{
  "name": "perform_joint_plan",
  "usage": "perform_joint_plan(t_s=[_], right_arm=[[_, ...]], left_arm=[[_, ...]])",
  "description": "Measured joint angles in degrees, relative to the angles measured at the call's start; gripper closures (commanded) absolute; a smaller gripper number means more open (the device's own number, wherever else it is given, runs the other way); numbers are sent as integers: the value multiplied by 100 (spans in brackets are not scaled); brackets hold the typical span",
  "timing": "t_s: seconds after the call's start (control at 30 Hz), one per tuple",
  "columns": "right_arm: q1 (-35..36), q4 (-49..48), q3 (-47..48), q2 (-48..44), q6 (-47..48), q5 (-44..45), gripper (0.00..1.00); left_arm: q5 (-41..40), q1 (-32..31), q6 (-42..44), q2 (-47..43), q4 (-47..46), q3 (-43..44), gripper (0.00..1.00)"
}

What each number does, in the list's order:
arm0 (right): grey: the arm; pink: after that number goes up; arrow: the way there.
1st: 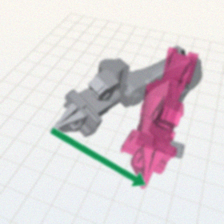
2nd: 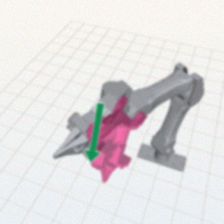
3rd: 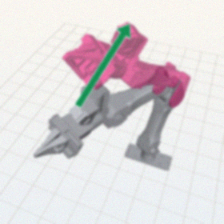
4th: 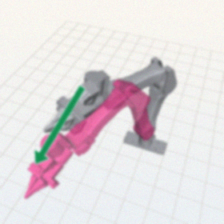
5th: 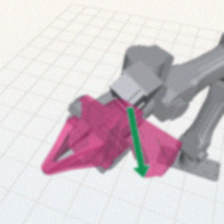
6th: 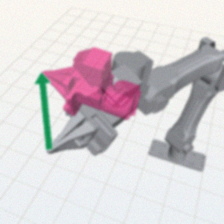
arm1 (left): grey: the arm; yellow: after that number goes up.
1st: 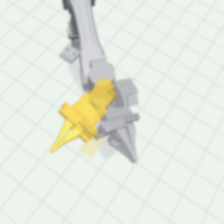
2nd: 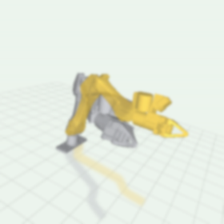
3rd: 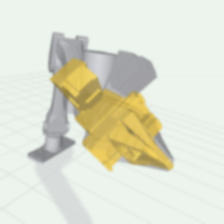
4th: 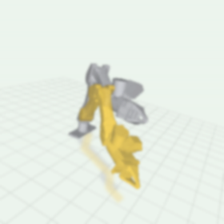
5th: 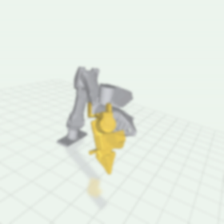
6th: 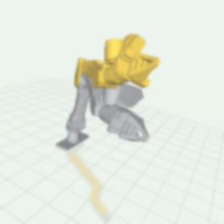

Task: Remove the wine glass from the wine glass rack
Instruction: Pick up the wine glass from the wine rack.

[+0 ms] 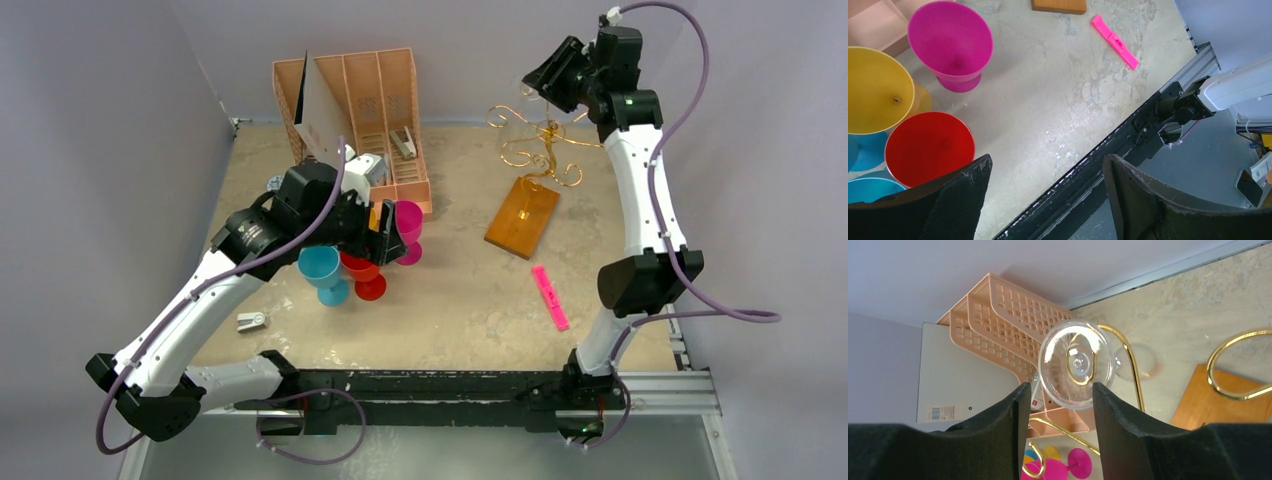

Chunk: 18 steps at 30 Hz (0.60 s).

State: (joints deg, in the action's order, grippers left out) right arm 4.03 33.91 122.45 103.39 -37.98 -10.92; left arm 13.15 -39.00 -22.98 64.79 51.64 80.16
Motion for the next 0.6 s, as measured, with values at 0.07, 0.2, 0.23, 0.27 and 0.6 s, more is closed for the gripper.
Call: perform_joint_plan(t_s=[0.07, 0.2, 0.23, 0.27, 0.6], right_arm=[[57, 24, -13, 2, -44, 142, 47], [79, -55, -205, -44, -136, 361, 46], [76, -37, -282, -61, -166, 411, 45], [72, -33, -367, -72, -195, 446, 45], [76, -120, -656, -310, -304, 588, 46]], left_arm=[[-50, 0, 0, -20, 22, 0, 19], [-155, 0, 0, -28, 44, 7, 18], [-170, 0, 0, -26, 50, 11, 18], [-184, 0, 0, -26, 50, 13, 18], [-201, 0, 2, 28, 70, 42, 16]])
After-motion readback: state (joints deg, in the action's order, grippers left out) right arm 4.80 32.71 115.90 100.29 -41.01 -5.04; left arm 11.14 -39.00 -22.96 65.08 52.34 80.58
